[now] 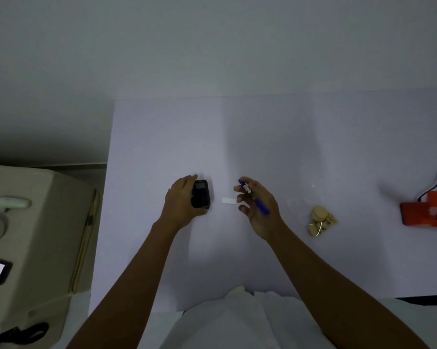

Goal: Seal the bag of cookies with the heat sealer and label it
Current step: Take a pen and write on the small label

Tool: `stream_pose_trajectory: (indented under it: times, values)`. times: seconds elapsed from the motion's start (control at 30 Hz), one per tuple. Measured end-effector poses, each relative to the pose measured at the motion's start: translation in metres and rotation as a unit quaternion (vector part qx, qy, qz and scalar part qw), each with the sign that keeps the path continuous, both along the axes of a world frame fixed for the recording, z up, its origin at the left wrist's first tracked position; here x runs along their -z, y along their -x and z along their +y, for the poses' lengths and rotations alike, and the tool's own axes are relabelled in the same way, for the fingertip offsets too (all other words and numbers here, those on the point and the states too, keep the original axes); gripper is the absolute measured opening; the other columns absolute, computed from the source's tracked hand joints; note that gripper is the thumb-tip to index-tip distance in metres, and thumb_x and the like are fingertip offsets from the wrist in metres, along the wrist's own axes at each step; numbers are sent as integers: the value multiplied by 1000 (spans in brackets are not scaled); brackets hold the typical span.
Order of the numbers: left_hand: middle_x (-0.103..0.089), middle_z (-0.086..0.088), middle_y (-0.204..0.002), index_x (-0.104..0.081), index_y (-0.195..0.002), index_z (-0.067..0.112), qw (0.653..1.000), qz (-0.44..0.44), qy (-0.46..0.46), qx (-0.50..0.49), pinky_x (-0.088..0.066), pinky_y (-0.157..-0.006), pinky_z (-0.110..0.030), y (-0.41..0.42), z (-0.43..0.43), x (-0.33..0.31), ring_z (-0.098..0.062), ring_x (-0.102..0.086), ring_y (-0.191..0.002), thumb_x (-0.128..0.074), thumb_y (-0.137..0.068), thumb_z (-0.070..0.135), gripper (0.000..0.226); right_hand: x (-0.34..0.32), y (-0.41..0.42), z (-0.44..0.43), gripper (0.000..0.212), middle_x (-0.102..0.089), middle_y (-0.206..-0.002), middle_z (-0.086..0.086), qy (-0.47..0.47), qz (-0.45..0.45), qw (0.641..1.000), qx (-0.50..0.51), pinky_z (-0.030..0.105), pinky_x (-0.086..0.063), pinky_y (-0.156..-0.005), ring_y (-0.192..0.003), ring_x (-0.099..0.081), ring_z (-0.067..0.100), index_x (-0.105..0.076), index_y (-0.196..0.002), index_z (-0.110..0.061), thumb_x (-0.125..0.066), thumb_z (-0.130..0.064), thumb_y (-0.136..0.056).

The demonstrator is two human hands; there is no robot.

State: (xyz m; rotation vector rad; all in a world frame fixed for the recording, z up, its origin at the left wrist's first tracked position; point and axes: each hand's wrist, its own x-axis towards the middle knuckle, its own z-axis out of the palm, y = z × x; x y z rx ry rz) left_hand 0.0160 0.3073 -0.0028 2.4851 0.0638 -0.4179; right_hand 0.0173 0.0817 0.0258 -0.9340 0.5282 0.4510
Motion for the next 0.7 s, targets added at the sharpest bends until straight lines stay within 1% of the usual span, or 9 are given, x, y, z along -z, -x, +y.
stream_pose_trajectory:
  times: [0.03,0.1,0.17,0.23,0.3,0.37,0.47,0.57,0.7]
  values:
    - [-38,-8,-151,-33,-148,16,1000,-5,-17,4,-30,-113,-51,0,-2,-3,-28,-32,-139,-89,-61,41,106,-1,3,-1,23,-71,-96,10,-18,18,1000,-5,26,-39,-55,-67,-59,16,-66,-112,-8,-49,-13,-97]
    - [-36,-7,-153,-34,-147,18,999,-28,-22,7,-27,-115,-53,2,-8,-12,-27,-29,-142,-85,-65,45,100,-2,9,-1,22,-72,-97,8,-4,34,999,-35,27,-37,-57,-68,-59,15,-68,-109,-11,-55,-10,-92]
    - [-42,-6,-149,-42,-143,17,998,-65,19,2,-33,-113,-43,5,-17,-24,-24,-36,-137,-82,-72,41,84,-1,14,-1,17,-70,-90,7,6,38,997,-61,28,-38,-56,-68,-57,16,-69,-101,-13,-58,-22,-91]
    - [-53,-1,-137,-51,-135,18,995,-64,72,12,-42,-103,-29,10,-30,-36,-16,-48,-124,-77,-79,38,65,1,18,-3,35,-67,-79,8,5,57,997,-58,28,-35,-53,-63,-54,16,-70,-88,-11,-55,-42,-93]
    - [-61,4,-122,-57,-129,20,991,-23,126,48,-50,-94,-26,17,-45,-42,-8,-57,-107,-71,-84,38,50,6,20,-3,53,-62,-67,7,45,77,994,-62,25,-31,-48,-53,-49,13,-71,-80,-8,-50,-55,-94]
    - [-66,4,-107,-60,-123,20,983,7,163,86,-56,-82,-30,23,-59,-37,-6,-61,-90,-65,-89,37,38,9,22,0,48,-54,-59,7,109,73,987,-90,22,-28,-42,-46,-42,11,-70,-81,-10,-50,-51,-97]
    - [-68,-1,-87,-65,-110,14,979,28,178,93,-55,-70,-33,32,-74,-25,-11,-62,-74,-56,-96,30,23,13,24,4,31,-44,-58,5,173,54,979,-95,20,-26,-39,-43,-35,9,-56,-77,-14,-54,-36,-98]
    - [-65,-2,-78,-64,-101,11,979,53,177,90,-51,-64,-30,36,-85,-20,-13,-59,-66,-53,-98,28,20,16,28,-1,36,-40,-52,1,202,39,976,-76,21,-26,-38,-43,-31,10,-47,-67,-15,-55,-32,-99]
    - [-56,3,-68,-64,-89,7,970,86,181,139,-42,-58,-26,39,-92,-13,-12,-50,-58,-58,-96,30,25,20,30,-7,43,-38,-50,0,234,41,969,-70,21,-27,-39,-41,-32,10,-46,-59,-15,-57,-32,-97]
